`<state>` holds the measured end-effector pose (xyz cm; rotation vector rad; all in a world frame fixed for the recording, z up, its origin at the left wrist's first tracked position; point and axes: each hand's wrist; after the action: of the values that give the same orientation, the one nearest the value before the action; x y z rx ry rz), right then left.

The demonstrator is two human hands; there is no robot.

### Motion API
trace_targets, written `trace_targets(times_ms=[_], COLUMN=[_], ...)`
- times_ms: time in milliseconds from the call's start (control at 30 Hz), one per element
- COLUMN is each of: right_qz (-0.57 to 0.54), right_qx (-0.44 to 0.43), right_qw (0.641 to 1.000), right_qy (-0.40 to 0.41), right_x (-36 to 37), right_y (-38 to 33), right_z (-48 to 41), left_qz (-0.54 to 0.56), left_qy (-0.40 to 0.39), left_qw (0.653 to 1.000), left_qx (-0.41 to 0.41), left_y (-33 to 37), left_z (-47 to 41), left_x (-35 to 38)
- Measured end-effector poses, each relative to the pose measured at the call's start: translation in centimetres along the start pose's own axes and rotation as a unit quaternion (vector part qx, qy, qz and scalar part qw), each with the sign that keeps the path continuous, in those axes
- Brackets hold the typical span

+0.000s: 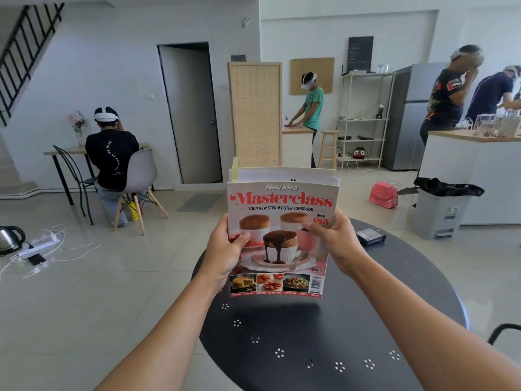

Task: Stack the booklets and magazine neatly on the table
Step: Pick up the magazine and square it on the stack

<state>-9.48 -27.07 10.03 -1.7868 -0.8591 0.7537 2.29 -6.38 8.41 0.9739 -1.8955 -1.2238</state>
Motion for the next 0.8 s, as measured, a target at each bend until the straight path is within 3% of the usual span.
trace_targets(times_ms=[400,600,800], right_qz=[0.02,0.016,0.006], right_qx=[-0.007,-0.025,-0.037], right_qw=[0.999,0.999,0.999], right_qy=[0.027,0.024,0.027], right_x=[-0.1,-0.4,0.1], right_y=[1.5,0.6,0.1], right_z=[0.0,-0.7,-0.9], left_qz=[0.008,0.023,0.0], left_qy=[0.025,0.034,0.068], left_qw=[0.999,0.999,0.998], left_qx=[-0.047,0.009,0.012], left_y=[-1.6,-0.1,0.2], left_z=[-0.5,-1.3,-1.7], left_x=[0.7,0.9,1.9])
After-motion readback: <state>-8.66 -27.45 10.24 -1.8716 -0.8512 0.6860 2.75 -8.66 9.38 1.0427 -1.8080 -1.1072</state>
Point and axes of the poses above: each hand's wrist, its own z-axis away from the middle knuckle, its own x-axis out of the palm, y = z × x, and after that the axes turned 9 degrees about z, right-handed
